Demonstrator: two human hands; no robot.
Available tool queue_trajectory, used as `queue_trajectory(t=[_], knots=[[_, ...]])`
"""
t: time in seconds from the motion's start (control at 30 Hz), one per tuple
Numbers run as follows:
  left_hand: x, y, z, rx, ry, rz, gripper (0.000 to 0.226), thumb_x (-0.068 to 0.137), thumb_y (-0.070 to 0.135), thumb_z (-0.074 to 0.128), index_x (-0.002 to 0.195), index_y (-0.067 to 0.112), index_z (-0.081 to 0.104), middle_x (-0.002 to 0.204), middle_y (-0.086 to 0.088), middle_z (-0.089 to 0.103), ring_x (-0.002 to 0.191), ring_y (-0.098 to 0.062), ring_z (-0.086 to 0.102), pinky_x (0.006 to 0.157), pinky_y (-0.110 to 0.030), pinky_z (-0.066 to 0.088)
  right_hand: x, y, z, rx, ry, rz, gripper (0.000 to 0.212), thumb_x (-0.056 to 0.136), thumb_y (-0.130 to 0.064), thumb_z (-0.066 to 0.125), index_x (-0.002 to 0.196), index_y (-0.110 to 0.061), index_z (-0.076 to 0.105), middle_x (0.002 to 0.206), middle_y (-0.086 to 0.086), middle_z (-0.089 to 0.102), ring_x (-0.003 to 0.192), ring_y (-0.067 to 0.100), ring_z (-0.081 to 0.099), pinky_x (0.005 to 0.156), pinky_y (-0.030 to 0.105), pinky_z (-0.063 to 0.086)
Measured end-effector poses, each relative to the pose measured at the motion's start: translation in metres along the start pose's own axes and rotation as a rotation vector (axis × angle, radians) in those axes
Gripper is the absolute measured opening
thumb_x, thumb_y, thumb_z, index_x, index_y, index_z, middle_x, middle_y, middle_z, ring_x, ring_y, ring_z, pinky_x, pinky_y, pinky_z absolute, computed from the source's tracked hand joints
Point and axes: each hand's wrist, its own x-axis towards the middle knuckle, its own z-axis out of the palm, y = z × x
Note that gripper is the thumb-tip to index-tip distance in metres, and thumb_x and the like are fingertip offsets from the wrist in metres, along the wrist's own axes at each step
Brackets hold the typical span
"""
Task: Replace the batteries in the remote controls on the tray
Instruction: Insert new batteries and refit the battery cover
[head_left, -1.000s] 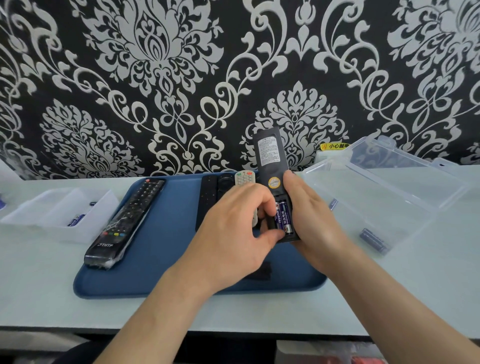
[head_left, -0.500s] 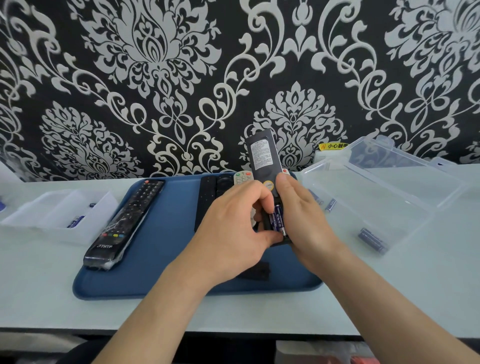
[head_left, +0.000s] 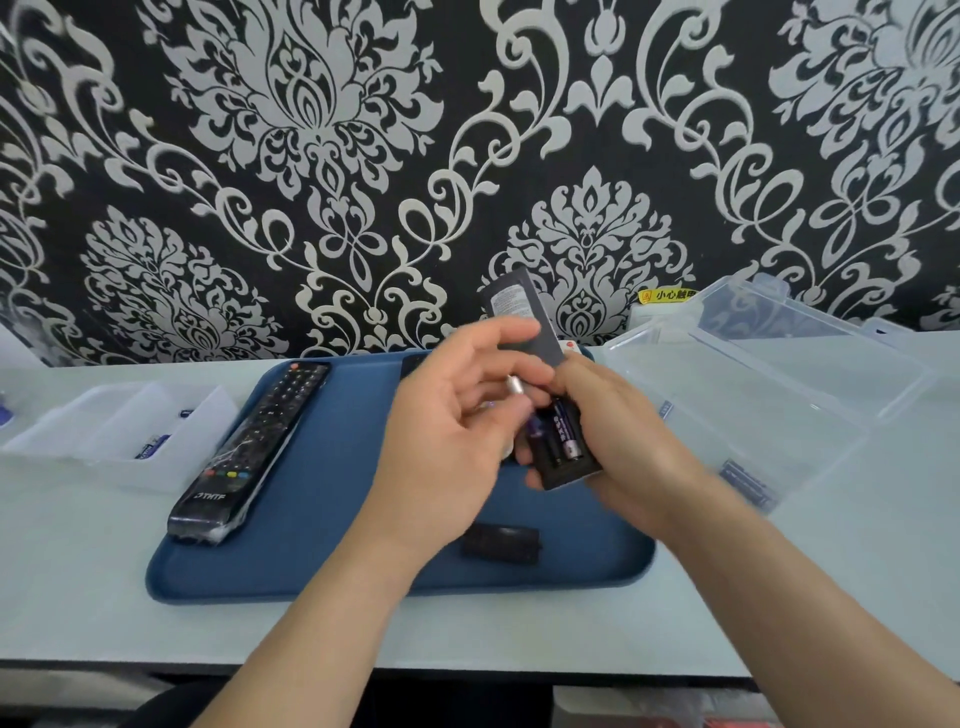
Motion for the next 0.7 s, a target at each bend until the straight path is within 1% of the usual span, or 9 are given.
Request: queue_trajectory(t=[0.1,0.17,0.23,0.3,0.37,0.47,0.5,0.6,0.7], knots=[[0.005,0.003,-0.016,0.043,0.105,0.1,0.048,0.094,-0.014,0.038,0.112,0.021,0.066,0.089,0.003,0.063,0.076,-0.01,0.055,0.074,-0.027,0.047,-0.007,-0.017,-0.013,-0.402,-0.11,-0.066,0.014,0.093,0.0,0.052,0.104,-0.007,0.058,0.072,0.012,0.064,0.055,0.019,0.063,0.051,0.034,0.057],[0.007,0.005,-0.026,0.369,0.137,0.258,0.047,0.092,-0.009,0.041,0.114,0.023,0.066,0.096,0.009,0.057,0.08,-0.003,0.049,0.08,-0.02,0.04,-0.014,-0.03,-0.017,-0.618,-0.159,-0.194,0.02,0.089,0.001,0.062,0.105,-0.011,0.065,0.079,0.019,0.069,0.063,0.029,0.069,0.061,0.04,0.062],[0.007,0.008,-0.03,0.736,0.085,0.365,0.038,0.09,0.009,0.049,0.123,0.024,0.063,0.112,0.013,0.055,0.094,-0.005,0.046,0.088,-0.011,0.032,-0.019,-0.04,-0.019,-0.65,-0.135,-0.301,0.03,0.081,0.0,0.074,0.098,-0.024,0.072,0.083,0.015,0.072,0.071,0.029,0.072,0.066,0.034,0.062],[0.007,0.003,-0.032,0.903,-0.015,0.322,0.038,0.091,0.036,0.051,0.127,0.026,0.061,0.115,0.021,0.054,0.098,-0.004,0.042,0.088,-0.008,0.029,-0.019,-0.043,-0.02,-0.62,-0.063,-0.373,0.033,0.074,-0.002,0.082,0.093,-0.027,0.072,0.075,0.007,0.073,0.058,0.016,0.07,0.06,0.026,0.058],[0.007,-0.002,-0.03,0.84,-0.061,0.212,0.039,0.088,0.047,0.055,0.122,0.029,0.063,0.098,0.031,0.055,0.091,0.005,0.044,0.079,-0.006,0.031,-0.017,-0.041,-0.021,-0.588,-0.005,-0.417,0.031,0.07,-0.002,0.085,0.092,-0.02,0.071,0.067,0.005,0.071,0.054,0.01,0.064,0.055,0.024,0.054],[0.007,-0.006,-0.022,0.567,-0.01,0.018,0.021,0.087,0.028,0.069,0.107,0.026,0.068,0.074,0.033,0.06,0.067,0.01,0.051,0.066,-0.005,0.036,-0.008,-0.03,-0.023,-0.384,0.072,-0.438,0.032,0.069,0.0,0.084,0.095,-0.007,0.067,0.077,0.011,0.074,0.066,0.016,0.067,0.065,0.028,0.058],[0.007,-0.006,-0.017,0.451,-0.007,-0.047,0.016,0.087,0.023,0.068,0.102,0.026,0.068,0.073,0.027,0.065,0.064,0.008,0.055,0.065,-0.006,0.038,-0.006,-0.026,-0.022,-0.289,0.087,-0.433,0.032,0.069,-0.003,0.083,0.096,-0.006,0.066,0.081,0.012,0.075,0.071,0.018,0.07,0.07,0.031,0.06],[0.004,-0.009,-0.001,0.189,0.001,-0.141,0.01,0.09,0.018,0.063,0.093,0.026,0.068,0.082,0.013,0.073,0.074,0.003,0.066,0.07,-0.01,0.046,-0.001,-0.014,-0.015,0.048,0.07,-0.354,0.032,0.071,-0.013,0.073,0.101,-0.007,0.064,0.089,0.009,0.075,0.081,0.021,0.071,0.076,0.033,0.059],[0.001,-0.014,0.007,0.2,0.015,-0.156,0.018,0.092,0.016,0.061,0.088,0.031,0.068,0.08,0.018,0.072,0.075,0.007,0.063,0.068,-0.008,0.044,0.003,-0.005,-0.008,0.163,0.067,-0.298,0.021,0.086,-0.007,0.064,0.107,-0.004,0.062,0.103,0.017,0.074,0.095,0.034,0.07,0.091,0.048,0.056]])
